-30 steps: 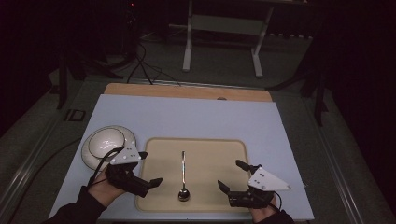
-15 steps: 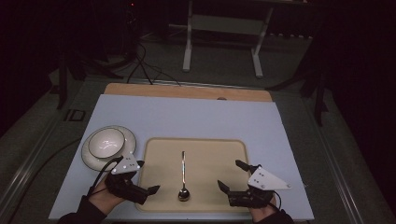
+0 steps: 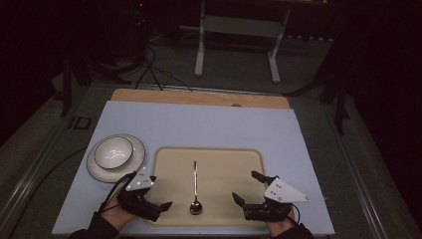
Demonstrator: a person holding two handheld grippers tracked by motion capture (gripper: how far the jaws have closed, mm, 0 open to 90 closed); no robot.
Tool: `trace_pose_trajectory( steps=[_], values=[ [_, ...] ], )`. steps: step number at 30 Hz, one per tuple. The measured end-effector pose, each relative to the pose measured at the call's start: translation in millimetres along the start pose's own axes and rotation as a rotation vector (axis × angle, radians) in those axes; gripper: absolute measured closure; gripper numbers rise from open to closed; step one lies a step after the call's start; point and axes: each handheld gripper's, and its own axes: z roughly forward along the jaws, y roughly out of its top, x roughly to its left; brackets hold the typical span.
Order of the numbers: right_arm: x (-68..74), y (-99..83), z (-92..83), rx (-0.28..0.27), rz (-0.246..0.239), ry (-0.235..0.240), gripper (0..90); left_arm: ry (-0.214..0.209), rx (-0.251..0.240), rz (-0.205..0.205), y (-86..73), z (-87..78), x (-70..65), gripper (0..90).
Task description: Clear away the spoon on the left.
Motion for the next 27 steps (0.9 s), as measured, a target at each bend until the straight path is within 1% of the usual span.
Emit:
trace_pose_trajectory(
  steps=[2,8,10,11,15,19,27],
  values=[
    [-0.4,-0.5,-0.2,0.003,0.000,-0.002,13.4,0.000,-0.005,0.003,-0.6,2.4,-0.6,2.2],
    [-0.5,-1.0,0.5,0.005,0.005,0.001,13.4,-0.025,-0.001,0.025,-0.7,11.6,-4.4,2.2],
    [-0.6,-1.1,0.6,0.005,0.005,0.002,13.4,-0.026,-0.010,0.023,0.5,13.6,-4.8,2.2],
    [-0.8,-1.2,0.6,0.005,0.005,0.002,13.4,-0.026,-0.018,0.014,1.5,14.6,-4.8,2.2],
    [-2.1,-1.6,0.2,0.003,0.014,0.006,13.4,-0.017,-0.043,0.013,6.0,16.2,-3.7,2.2],
    [-2.2,-1.5,0.0,0.001,0.016,0.008,13.4,-0.010,-0.049,0.011,6.9,16.6,-3.2,2.2],
    [-2.3,-1.7,0.3,0.003,0.022,0.012,13.4,0.006,-0.056,-0.012,5.7,15.5,0.5,2.2]
  ],
)
